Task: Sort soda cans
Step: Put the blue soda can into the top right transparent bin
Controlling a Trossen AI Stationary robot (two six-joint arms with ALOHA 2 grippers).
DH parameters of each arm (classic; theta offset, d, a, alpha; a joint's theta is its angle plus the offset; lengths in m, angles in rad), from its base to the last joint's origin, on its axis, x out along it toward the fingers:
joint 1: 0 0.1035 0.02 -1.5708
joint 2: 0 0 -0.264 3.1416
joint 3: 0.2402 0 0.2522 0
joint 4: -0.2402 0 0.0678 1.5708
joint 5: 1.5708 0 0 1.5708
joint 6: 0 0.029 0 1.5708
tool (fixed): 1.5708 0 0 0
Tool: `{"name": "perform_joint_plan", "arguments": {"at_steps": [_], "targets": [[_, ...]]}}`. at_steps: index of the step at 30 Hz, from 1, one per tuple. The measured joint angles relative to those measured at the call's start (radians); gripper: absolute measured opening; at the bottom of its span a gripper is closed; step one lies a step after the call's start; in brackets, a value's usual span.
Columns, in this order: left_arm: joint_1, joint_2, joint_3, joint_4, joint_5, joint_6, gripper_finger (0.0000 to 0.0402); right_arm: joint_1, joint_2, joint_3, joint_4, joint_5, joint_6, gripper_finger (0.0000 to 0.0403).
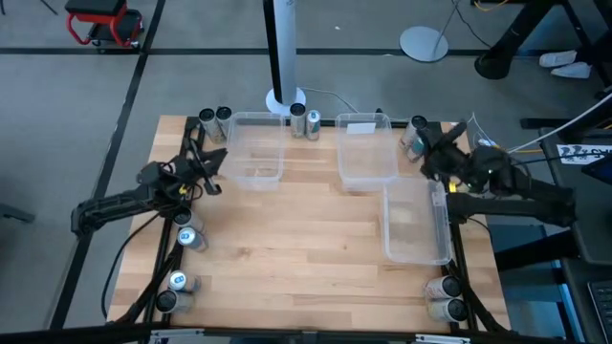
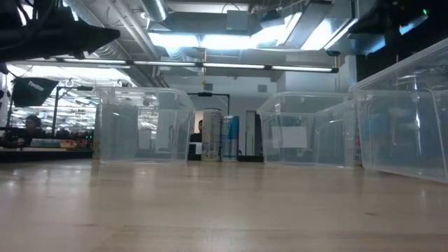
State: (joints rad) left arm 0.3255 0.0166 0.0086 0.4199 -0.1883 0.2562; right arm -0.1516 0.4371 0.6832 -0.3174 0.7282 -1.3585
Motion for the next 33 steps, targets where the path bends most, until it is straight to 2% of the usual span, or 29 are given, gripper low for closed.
{"name": "perform_joint_plan", "arguments": {"at_steps": [6, 10, 15, 18, 20, 26, 29, 33], "targets": [[0.043, 0.0, 0.0, 0.07, -0.007, 0.065, 0.0031, -0.007, 0.241, 0.247, -0.222, 0.203, -0.016, 0.0012], [0.056, 0.0, 0.0, 0.086, -0.007, 0.072, 0.0031, -0.077, 0.372, 0.404, -0.383, 0.251, 0.028, 0.0012], [0.057, 0.0, 0.0, 0.113, -0.007, 0.084, 0.0031, -0.217, 0.492, 0.574, -0.592, 0.199, 0.14, 0.0012], [0.057, 0.0, 0.0, 0.123, -0.006, 0.096, 0.0031, -0.307, 0.542, 0.639, -0.696, 0.114, 0.209, 0.0012], [0.057, 0.0, 0.0, 0.129, -0.006, 0.117, 0.0031, -0.365, 0.568, 0.661, -0.742, 0.043, 0.233, 0.0012], [0.057, 0.0, 0.0, 0.158, -0.006, 0.135, 0.0031, -0.518, 0.63, 0.664, -0.807, -0.029, 0.281, 0.0014], [0.057, 0.0, 0.0, 0.162, -0.007, 0.145, 0.0031, -0.587, 0.664, 0.664, -0.866, -0.096, 0.318, 0.0033], [0.057, 0.0, 0.0, 0.161, -0.006, 0.149, 0.0031, -0.603, 0.695, 0.665, -0.897, -0.064, 0.348, 0.0097]]}}
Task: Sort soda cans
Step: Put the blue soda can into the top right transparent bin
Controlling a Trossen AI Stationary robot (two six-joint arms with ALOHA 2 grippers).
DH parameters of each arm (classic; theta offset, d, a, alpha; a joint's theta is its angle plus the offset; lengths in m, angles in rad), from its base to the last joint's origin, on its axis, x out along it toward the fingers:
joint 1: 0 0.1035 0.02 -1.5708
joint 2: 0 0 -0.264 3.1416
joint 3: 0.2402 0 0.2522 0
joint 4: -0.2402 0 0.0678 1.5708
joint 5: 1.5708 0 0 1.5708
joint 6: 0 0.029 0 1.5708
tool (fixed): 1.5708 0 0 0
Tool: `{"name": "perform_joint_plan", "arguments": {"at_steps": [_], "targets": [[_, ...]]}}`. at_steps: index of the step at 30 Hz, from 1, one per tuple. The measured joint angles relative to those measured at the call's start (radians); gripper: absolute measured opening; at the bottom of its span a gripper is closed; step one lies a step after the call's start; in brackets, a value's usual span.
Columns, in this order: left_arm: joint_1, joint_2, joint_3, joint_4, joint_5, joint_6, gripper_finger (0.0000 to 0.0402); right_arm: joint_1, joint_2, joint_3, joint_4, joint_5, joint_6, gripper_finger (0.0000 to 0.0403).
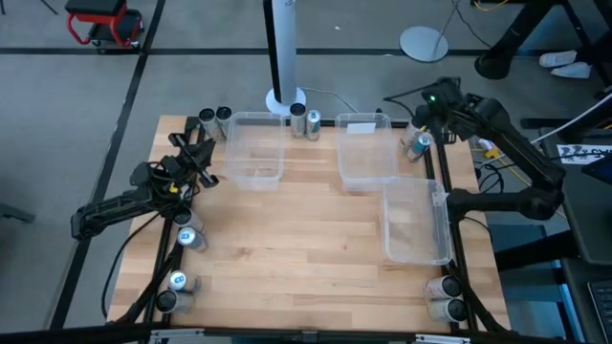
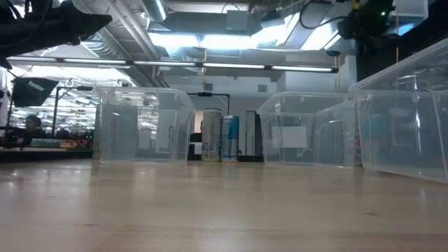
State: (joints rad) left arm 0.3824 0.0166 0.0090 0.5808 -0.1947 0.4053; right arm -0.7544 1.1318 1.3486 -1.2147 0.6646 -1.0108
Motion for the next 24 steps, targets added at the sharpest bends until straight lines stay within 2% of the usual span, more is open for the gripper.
{"name": "perform_joint_plan", "arguments": {"at_steps": [2, 6, 8, 12, 18, 24], "targets": [[0.0, 0.0, 0.0, -0.001, 0.0, 0.014, 0.0031, 0.0, 0.025, 0.0, -0.013, -0.055, 0.028, 0.0136], [0.0, 0.0, 0.0, 0.0, 0.0, 0.02, 0.0031, -0.001, 0.061, 0.0, -0.05, -0.076, 0.075, 0.0217], [0.0, 0.0, 0.002, -0.001, 0.0, 0.02, 0.0031, -0.012, 0.088, 0.0, -0.092, -0.141, 0.116, 0.0254], [0.0, 0.0, 0.005, 0.01, 0.0, 0.019, 0.0031, -0.052, 0.128, -0.002, -0.187, -0.232, 0.147, 0.0306], [0.0, 0.0, 0.006, 0.018, 0.0, 0.028, 0.0031, -0.05, 0.163, -0.002, -0.201, -0.232, 0.145, 0.0341], [0.0, 0.0, 0.008, 0.036, 0.001, 0.043, 0.0031, -0.051, 0.167, -0.002, -0.207, -0.239, 0.248, 0.0342]]}}
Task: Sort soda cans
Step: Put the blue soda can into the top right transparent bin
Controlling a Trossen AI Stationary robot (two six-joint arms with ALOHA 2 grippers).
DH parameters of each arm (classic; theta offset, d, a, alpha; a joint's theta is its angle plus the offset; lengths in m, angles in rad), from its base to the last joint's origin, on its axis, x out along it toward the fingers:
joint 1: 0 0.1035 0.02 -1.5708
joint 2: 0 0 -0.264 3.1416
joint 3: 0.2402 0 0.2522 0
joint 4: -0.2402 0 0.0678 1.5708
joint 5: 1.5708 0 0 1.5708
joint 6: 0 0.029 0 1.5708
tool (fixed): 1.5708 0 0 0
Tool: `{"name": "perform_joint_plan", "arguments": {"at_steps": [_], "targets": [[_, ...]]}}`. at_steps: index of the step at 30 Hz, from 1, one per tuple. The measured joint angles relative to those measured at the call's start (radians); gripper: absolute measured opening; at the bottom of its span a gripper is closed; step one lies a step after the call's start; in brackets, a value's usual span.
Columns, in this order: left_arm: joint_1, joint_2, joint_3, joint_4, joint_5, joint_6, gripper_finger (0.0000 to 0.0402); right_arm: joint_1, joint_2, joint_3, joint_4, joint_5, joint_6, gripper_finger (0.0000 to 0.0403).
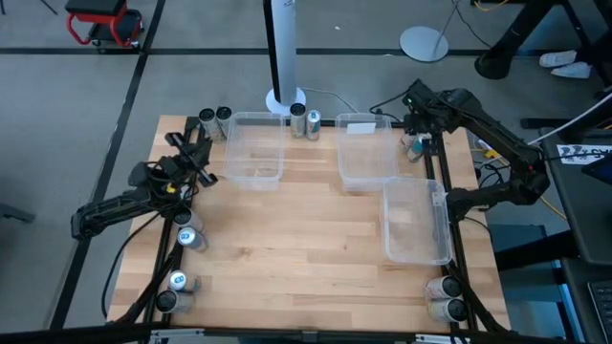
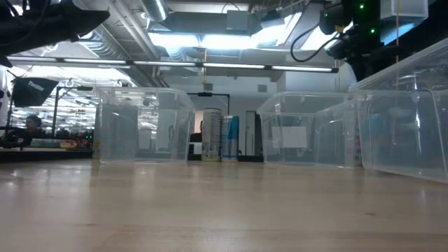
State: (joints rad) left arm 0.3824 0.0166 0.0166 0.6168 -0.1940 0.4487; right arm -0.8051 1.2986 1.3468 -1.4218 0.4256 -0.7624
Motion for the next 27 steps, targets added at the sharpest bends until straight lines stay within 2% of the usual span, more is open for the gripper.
{"name": "perform_joint_plan", "arguments": {"at_steps": [5, 12, 27], "targets": [[0.0, 0.0, 0.0, 0.003, 0.0, -0.001, 0.0031, -0.002, 0.017, 0.0, -0.086, -0.019, 0.205, 0.0337], [0.0, 0.0, 0.0, 0.006, 0.0, -0.003, 0.0031, -0.014, 0.029, 0.0, -0.063, -0.088, 0.243, 0.0335], [-0.003, 0.0, 0.001, 0.014, 0.0, -0.007, 0.0031, -0.073, 0.149, 0.0, -0.037, -0.07, 0.279, 0.0335]]}}
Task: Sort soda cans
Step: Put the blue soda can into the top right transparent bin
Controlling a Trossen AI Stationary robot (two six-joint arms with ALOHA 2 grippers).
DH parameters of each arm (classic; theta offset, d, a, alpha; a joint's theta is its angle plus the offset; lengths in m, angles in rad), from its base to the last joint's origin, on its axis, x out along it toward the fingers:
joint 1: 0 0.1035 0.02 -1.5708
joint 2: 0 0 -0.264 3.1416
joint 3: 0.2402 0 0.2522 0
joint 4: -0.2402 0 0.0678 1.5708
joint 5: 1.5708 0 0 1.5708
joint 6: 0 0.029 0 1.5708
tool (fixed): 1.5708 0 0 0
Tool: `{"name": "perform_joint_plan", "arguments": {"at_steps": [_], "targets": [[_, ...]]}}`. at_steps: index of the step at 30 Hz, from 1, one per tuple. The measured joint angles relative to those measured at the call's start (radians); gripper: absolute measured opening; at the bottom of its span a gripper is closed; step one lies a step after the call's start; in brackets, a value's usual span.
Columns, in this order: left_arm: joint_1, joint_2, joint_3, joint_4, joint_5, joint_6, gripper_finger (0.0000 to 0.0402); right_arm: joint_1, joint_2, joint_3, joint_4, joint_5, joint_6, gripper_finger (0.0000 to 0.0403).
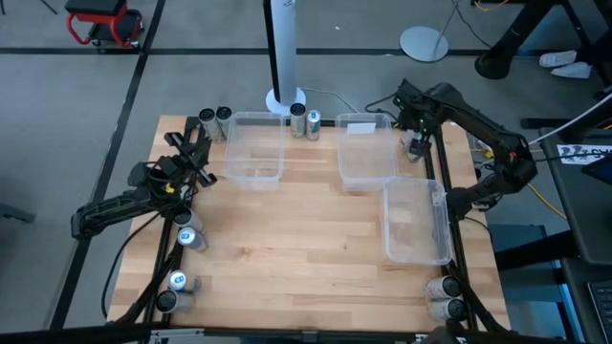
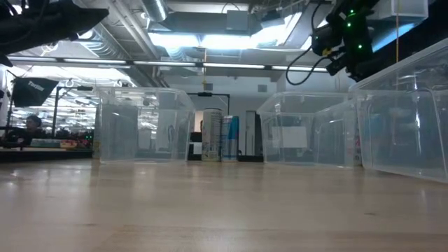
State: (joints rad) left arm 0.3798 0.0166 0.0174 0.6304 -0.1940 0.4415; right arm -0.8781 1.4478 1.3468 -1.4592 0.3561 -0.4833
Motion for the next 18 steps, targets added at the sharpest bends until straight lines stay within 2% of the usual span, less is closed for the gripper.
{"name": "perform_joint_plan", "arguments": {"at_steps": [6, 18], "targets": [[0.0, 0.0, 0.0, 0.0, 0.0, -0.001, 0.0031, -0.007, 0.009, -0.01, 0.008, -0.024, 0.006, 0.0335], [0.0, 0.0, 0.0, 0.014, 0.0, -0.015, 0.0031, -0.08, 0.01, -0.159, 0.088, -0.035, -0.023, 0.0335]]}}
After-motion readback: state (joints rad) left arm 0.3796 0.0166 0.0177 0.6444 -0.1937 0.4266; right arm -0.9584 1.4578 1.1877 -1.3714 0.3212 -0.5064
